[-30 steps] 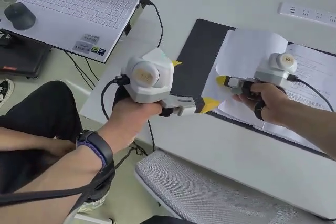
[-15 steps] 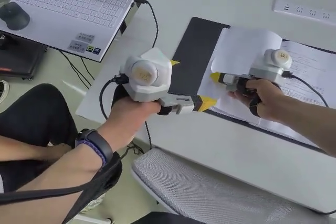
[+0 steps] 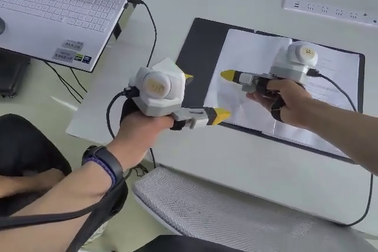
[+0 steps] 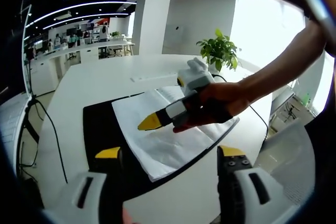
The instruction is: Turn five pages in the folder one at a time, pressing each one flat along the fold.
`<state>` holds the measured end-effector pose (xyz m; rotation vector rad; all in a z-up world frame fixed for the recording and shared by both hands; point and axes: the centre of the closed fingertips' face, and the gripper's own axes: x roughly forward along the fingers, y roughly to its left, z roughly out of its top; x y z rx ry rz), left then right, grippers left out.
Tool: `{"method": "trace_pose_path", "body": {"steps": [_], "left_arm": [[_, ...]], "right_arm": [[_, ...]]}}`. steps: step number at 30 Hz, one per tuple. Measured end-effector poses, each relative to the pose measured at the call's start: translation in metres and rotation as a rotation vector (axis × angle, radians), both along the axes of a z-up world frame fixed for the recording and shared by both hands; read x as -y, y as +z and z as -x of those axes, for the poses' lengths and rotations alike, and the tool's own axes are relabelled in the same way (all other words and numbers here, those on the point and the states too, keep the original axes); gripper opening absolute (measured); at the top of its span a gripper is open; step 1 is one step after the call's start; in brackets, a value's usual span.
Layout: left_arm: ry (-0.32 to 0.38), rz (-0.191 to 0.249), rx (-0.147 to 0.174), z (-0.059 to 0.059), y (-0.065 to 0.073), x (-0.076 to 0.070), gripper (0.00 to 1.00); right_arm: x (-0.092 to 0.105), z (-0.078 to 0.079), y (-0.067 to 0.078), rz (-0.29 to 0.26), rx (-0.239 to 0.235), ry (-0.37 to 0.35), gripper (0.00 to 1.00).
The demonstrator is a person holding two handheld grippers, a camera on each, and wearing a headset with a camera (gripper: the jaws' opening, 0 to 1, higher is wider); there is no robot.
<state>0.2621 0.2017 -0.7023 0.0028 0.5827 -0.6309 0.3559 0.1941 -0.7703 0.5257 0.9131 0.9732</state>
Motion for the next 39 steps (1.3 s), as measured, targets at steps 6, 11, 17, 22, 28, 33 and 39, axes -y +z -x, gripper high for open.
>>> {"method": "trace_pose_path", "body": {"steps": [6,11,17,22,28,33,39], "left_arm": [[-0.004,-0.008,-0.002,-0.012,-0.009,0.001,0.58],[-0.004,-0.05,-0.017,-0.017,-0.022,0.001,0.45],[0.005,-0.069,-0.05,-0.022,-0.04,0.002,0.37],[-0.002,-0.086,-0.075,-0.027,-0.058,0.006,0.32],[-0.005,-0.093,-0.115,-0.029,-0.079,0.009,0.29],[-0.026,-0.132,-0.133,-0.026,-0.093,0.011,0.28],[-0.051,-0.2,-0.147,-0.02,-0.107,0.008,0.28]], "right_arm": [[0.012,-0.009,0.011,-0.006,0.039,-0.001,0.26],[0.024,-0.004,0.031,-0.014,0.074,-0.011,0.26],[0.043,-0.002,0.046,-0.023,0.105,-0.02,0.26],[0.06,0.0,0.05,-0.015,0.117,-0.029,0.25],[0.082,-0.002,0.048,-0.012,0.124,-0.041,0.25],[0.093,-0.005,0.042,-0.007,0.123,-0.048,0.24],[0.099,-0.001,0.042,0.0,0.127,-0.057,0.23]]}}
